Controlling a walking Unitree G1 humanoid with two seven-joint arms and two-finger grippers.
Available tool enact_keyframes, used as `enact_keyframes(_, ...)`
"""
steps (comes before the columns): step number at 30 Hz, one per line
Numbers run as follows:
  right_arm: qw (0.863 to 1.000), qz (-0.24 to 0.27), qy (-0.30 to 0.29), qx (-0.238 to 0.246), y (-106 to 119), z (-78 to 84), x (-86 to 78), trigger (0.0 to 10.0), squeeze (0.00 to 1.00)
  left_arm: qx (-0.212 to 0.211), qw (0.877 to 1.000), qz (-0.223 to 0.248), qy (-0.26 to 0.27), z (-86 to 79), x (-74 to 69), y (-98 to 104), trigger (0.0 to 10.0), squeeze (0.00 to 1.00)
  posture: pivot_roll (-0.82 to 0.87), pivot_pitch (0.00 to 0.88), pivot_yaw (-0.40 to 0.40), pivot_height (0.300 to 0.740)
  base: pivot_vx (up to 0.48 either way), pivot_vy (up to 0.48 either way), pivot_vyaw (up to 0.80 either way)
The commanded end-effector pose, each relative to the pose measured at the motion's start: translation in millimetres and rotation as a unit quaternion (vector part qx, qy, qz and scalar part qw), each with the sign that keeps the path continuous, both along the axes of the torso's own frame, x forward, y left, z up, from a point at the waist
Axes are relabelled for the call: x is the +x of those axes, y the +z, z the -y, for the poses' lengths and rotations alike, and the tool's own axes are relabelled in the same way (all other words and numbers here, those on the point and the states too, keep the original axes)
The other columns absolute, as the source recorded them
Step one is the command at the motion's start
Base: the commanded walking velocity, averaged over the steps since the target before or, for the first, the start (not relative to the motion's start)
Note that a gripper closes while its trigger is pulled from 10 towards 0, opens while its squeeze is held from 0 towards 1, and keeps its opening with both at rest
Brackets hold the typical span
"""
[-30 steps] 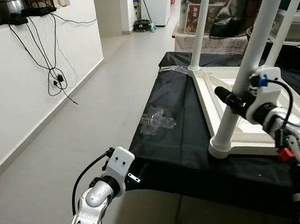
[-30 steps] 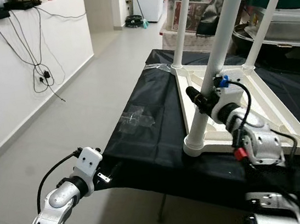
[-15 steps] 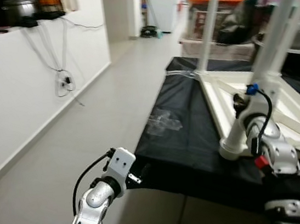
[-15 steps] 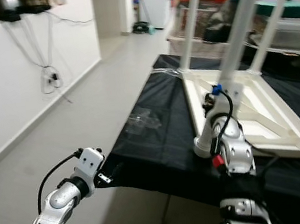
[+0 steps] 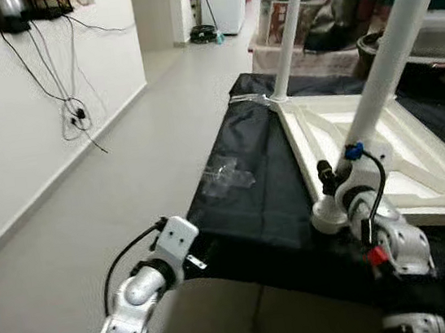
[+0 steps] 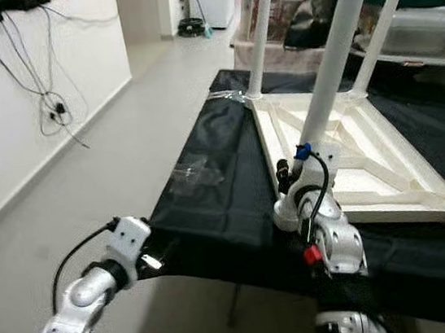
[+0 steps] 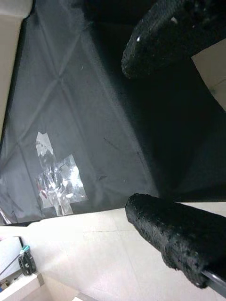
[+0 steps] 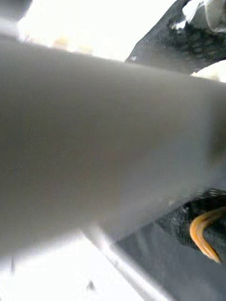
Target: Building children table
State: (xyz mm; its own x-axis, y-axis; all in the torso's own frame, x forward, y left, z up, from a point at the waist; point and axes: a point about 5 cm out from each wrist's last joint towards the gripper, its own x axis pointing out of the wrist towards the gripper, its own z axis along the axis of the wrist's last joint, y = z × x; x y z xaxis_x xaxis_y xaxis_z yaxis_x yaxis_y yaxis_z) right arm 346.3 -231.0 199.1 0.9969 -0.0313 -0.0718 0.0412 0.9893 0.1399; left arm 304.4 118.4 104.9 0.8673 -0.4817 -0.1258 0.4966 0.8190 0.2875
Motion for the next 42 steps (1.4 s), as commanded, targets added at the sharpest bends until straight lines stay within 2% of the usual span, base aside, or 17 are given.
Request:
enact_keyframes(1,0.992,0.012,0.117,-0.045,10,-4.3,-1.7,10.0,0.00,0.002,1.000,-0.004,-0.003,1.0,-1.3,-3,10.0,0.00,0.09,0.000,-0.109,0.740,0.000,0.000,0.00)
enact_keyframes(5,0.982,0.013,0.174,-0.072,12,-2.4,-2.4,8.0,0.00,0.001,1.000,-0.003,-0.003,2.5,-0.9,-2,10.0,0.00,0.09,0.000,-0.110,0.740,0.000,0.000,0.00)
enact_keyframes(6,0.979,0.014,0.192,-0.062,11,-4.6,-2.4,1.0,0.00,0.000,1.000,-0.003,-0.003,2.5,-0.8,-2,10.0,0.00,0.10,0.000,-0.112,0.740,0.000,0.000,0.00)
enact_keyframes(9,0.981,0.006,0.190,-0.037,5,-6.8,-0.2,0.0,0.00,0.001,1.000,-0.002,-0.003,1.8,-0.8,-2,10.0,0.00,0.10,0.000,-0.112,0.740,0.000,0.000,0.00)
enact_keyframes(11,0.983,0.000,0.180,-0.026,2,-7.0,1.4,0.0,0.00,0.002,1.000,-0.002,-0.002,1.3,-0.8,-2,10.0,0.00,0.10,0.000,-0.112,0.740,0.000,0.000,0.00)
enact_keyframes(13,0.999,-0.031,-0.043,0.005,-19,11.7,8.4,0.0,0.00,0.003,1.000,-0.003,-0.002,-0.5,-1.4,-2,10.0,0.00,0.10,0.000,-0.106,0.740,0.000,0.000,0.00)
enact_keyframes(14,0.999,-0.031,-0.043,0.005,-19,11.7,8.4,0.0,0.00,0.003,1.000,-0.003,-0.002,-0.5,-1.4,-2,10.0,0.00,0.10,0.000,-0.106,0.740,0.000,0.000,0.00)
enact_keyframes(17,0.961,-0.093,-0.258,0.029,-52,27.7,-4.6,0.0,0.00,0.003,1.000,-0.004,-0.004,0.5,-2.1,-2,10.0,0.00,0.09,0.000,-0.104,0.740,0.000,0.000,0.00)
enact_keyframes(20,0.934,-0.132,-0.328,0.049,-79,20.4,-20.3,0.0,0.00,0.003,1.000,-0.004,-0.008,3.8,-2.2,-2,10.0,0.00,0.10,0.000,-0.103,0.740,0.000,0.000,0.00)
enact_keyframes(21,0.935,-0.131,-0.324,0.061,-83,8.9,-23.1,9.6,0.00,0.002,1.000,-0.003,-0.009,3.7,-1.6,-1,10.0,0.00,0.10,0.000,-0.103,0.740,0.000,0.000,0.00)
enact_keyframes(28,0.975,-0.109,-0.190,0.045,-73,-22.2,-15.5,10.0,0.00,0.004,1.000,-0.004,-0.006,0.2,-1.5,-1,10.0,0.00,0.10,0.000,-0.106,0.740,0.000,0.000,0.00)
enact_keyframes(29,0.983,-0.087,-0.156,0.036,-63,-18.7,-12.4,10.0,1.00,0.003,1.000,-0.005,-0.005,0.4,-2.0,-2,10.0,0.00,0.10,0.000,-0.109,0.740,0.000,0.000,0.00)
enact_keyframes(32,0.993,-0.044,-0.111,0.015,-43,-7.4,-5.9,10.0,0.96,0.001,1.000,-0.006,-0.004,1.5,-2.9,-3,10.0,0.00,0.09,0.000,-0.110,0.740,0.000,0.000,0.00)
enact_keyframes(33,0.997,-0.031,-0.064,0.033,-33,-5.5,-0.7,10.0,0.00,0.000,1.000,-0.006,-0.004,2.1,-3.4,-3,10.0,0.00,0.09,0.000,-0.110,0.740,0.000,0.000,0.00)
enact_keyframes(40,0.991,0.013,0.115,-0.065,-5,-1.9,0.4,10.0,0.00,0.001,1.000,-0.005,-0.004,1.2,-1.7,-3,10.0,0.00,0.09,0.000,-0.110,0.740,0.000,0.000,0.00)
enact_keyframes(41,0.983,0.014,0.154,-0.097,-3,-1.8,-2.0,7.6,0.00,0.002,1.000,-0.004,-0.003,0.8,-0.5,-2,10.0,0.00,0.09,0.000,-0.110,0.740,0.000,0.000,0.00)
enact_keyframes(42,0.983,0.014,0.154,-0.097,-3,-1.8,-2.0,7.6,0.00,0.002,1.000,-0.004,-0.003,0.8,-0.5,-2,10.0,0.00,0.09,0.000,-0.110,0.740,0.000,0.000,0.00)
